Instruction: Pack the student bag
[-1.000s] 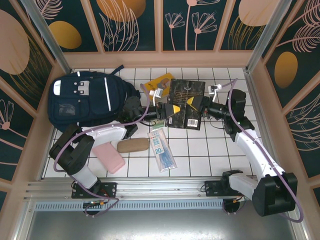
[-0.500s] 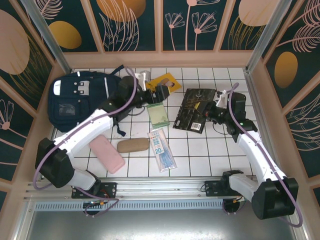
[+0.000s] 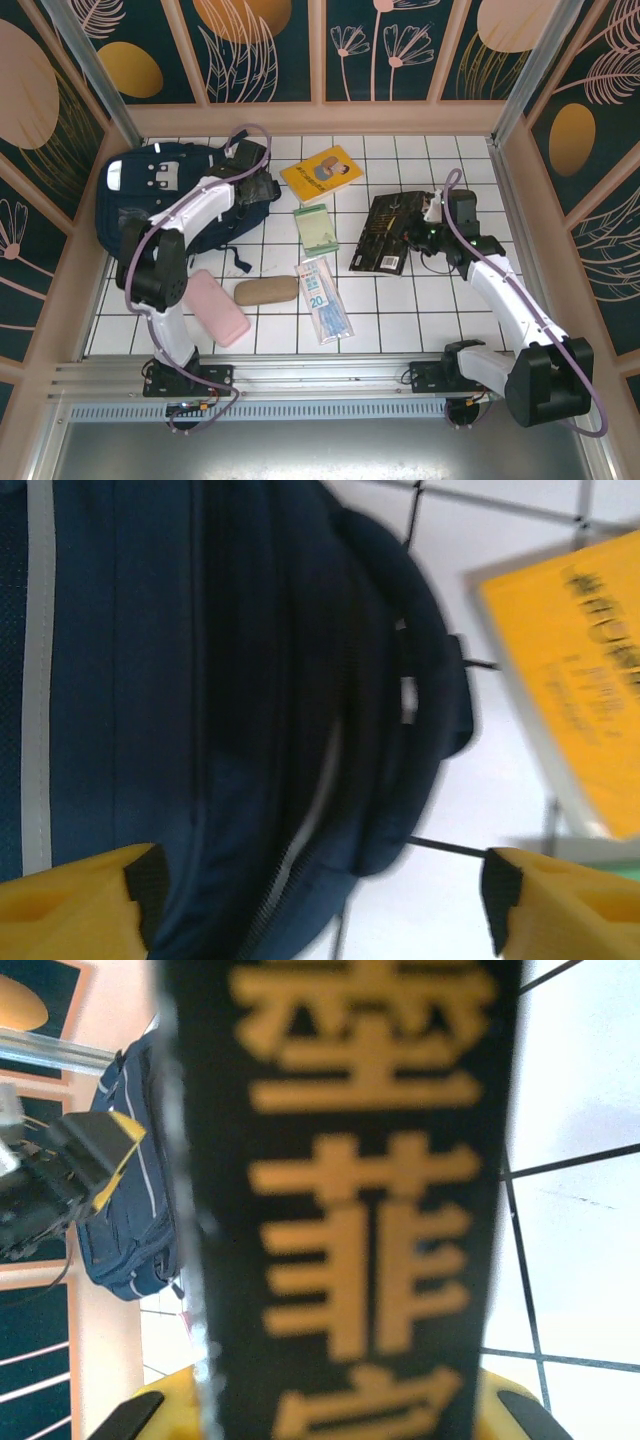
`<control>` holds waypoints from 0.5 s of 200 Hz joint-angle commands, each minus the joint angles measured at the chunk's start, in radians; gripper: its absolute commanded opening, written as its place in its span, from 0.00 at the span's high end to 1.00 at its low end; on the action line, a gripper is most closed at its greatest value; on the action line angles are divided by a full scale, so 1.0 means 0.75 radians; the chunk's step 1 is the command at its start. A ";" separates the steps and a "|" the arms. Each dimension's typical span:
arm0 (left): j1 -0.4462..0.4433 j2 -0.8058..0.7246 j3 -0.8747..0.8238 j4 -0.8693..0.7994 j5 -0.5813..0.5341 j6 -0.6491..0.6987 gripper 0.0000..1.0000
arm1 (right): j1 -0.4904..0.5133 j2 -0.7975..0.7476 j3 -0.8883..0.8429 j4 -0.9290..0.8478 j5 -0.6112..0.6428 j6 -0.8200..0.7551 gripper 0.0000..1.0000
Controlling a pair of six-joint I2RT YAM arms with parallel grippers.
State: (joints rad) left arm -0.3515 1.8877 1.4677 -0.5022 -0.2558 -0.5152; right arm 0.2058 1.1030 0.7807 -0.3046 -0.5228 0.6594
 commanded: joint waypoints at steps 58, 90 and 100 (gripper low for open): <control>0.153 0.169 0.214 0.019 0.316 0.082 0.48 | 0.020 -0.038 0.004 0.058 -0.074 -0.067 1.00; 0.184 0.158 0.220 -0.032 0.152 0.052 0.39 | 0.024 -0.033 0.004 0.067 -0.079 -0.069 1.00; 0.201 0.137 0.208 -0.039 0.117 0.037 0.38 | 0.026 -0.032 0.000 0.073 -0.078 -0.066 1.00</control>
State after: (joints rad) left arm -0.2237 2.0064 1.6196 -0.5045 -0.1024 -0.4728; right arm 0.2138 1.1027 0.7803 -0.3042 -0.5472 0.6266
